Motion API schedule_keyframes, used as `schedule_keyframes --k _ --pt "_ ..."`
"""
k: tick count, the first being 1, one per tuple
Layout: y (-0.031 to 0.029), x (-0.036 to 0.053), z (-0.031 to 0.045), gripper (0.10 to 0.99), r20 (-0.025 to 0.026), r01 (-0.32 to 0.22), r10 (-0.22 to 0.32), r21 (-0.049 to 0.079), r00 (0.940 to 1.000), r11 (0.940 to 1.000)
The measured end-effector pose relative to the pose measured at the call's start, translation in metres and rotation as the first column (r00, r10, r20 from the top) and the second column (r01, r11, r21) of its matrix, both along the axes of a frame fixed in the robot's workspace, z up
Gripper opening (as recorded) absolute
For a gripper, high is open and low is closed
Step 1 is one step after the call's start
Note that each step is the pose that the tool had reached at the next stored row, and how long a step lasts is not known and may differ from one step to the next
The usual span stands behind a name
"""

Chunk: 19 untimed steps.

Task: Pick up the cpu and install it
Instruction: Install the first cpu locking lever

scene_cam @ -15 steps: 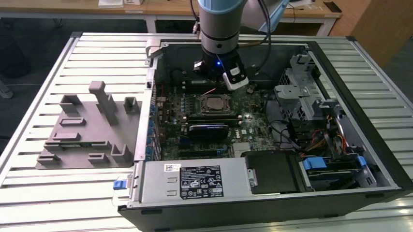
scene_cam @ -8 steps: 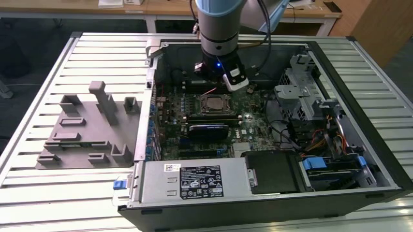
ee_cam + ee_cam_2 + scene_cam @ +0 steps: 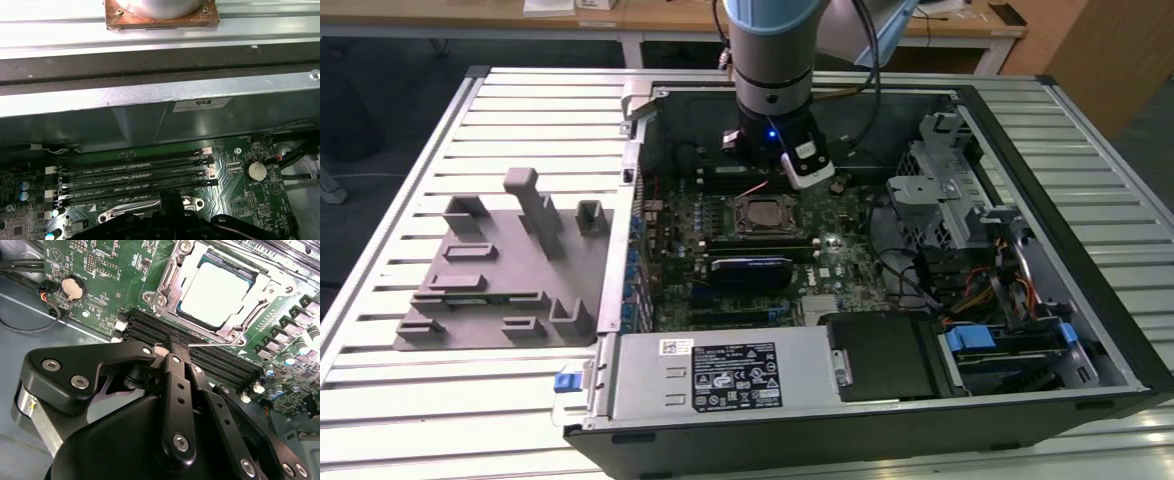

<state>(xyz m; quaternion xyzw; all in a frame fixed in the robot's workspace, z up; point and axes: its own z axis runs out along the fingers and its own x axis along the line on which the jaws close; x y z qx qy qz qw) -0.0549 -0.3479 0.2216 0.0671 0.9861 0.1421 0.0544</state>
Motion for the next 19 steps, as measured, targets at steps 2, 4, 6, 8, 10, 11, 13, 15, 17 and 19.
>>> schedule_keyframes --k 2,4,6,8,10,11,13,15,17,19 --pt "0.0000 0.0000 0.0000 0.106 0.0000 0.000 0.000 0.000 1.0000 1.0000" --pt "0.0000 0.0000 -0.0001 0.106 0.0000 0.000 0.000 0.000 1.0000 1.0000" --pt "0.0000 -0.0001 -0.0002 0.106 0.0007 0.000 0.000 0.000 1.0000 1.0000" --pt "0.0000 -0.0006 -0.0007 0.106 0.0041 0.000 0.000 0.000 1.0000 1.0000" --pt "0.0000 -0.0013 -0.0016 0.106 0.0117 0.000 0.000 -0.002 0.9999 1.0000" --pt "0.0000 -0.0016 -0.0019 0.106 0.0148 0.000 0.000 -0.002 0.9999 1.0000" --pt "0.0000 -0.0017 -0.0020 0.106 0.0163 0.000 0.000 -0.003 0.9999 1.0000" --pt "0.0000 -0.0017 -0.0021 0.106 0.0165 0.000 0.000 -0.003 0.9999 1.0000" --pt "0.0000 -0.0018 -0.0021 0.106 0.0166 0.000 0.000 -0.003 0.9999 1.0000" --pt "0.0000 -0.0019 -0.0022 0.106 0.0170 0.000 0.000 -0.003 0.9999 1.0000"
